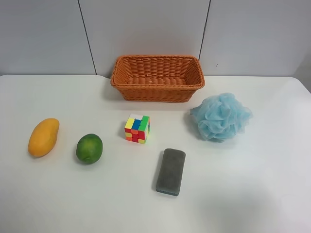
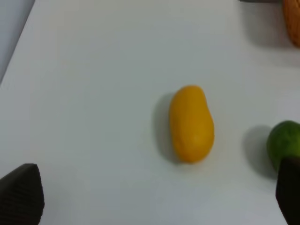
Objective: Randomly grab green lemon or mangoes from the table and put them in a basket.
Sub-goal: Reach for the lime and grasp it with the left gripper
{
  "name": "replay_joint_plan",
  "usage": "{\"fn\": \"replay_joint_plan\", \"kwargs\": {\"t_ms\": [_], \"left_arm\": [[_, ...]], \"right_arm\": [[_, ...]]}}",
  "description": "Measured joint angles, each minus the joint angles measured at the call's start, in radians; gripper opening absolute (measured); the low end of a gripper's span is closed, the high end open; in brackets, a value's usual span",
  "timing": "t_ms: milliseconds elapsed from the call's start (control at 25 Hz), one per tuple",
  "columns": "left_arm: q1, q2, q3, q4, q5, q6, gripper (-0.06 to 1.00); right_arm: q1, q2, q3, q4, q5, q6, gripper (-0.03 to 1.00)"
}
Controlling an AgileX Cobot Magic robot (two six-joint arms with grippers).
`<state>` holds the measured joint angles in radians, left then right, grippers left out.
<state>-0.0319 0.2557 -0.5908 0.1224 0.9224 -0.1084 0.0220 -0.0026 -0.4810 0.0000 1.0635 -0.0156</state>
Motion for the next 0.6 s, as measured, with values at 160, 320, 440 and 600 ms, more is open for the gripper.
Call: {"fn": "replay_joint_plan", "kwargs": {"t_ms": [160, 320, 440, 600], "left_arm": [[0.000, 0.292, -0.088, -0.056, -0.107, 0.046, 0.99], [-0.028, 0.552, -0.168, -0.193, -0.192, 0.146, 0.99], [-0.118, 0.704, -0.200, -0.249, -0.240, 0.171, 0.99], [-0.244, 0.900, -0.233, -0.281, -0.260, 0.170, 0.99]], "right_arm": [[0.000, 0.000, 0.000, 0.000, 0.000, 0.000, 0.99], [0.000, 0.000, 0.000, 0.000, 0.000, 0.000, 0.99], [0.000, 0.000, 0.000, 0.000, 0.000, 0.000, 0.99], [0.000, 0.000, 0.000, 0.000, 0.000, 0.000, 0.99]]}}
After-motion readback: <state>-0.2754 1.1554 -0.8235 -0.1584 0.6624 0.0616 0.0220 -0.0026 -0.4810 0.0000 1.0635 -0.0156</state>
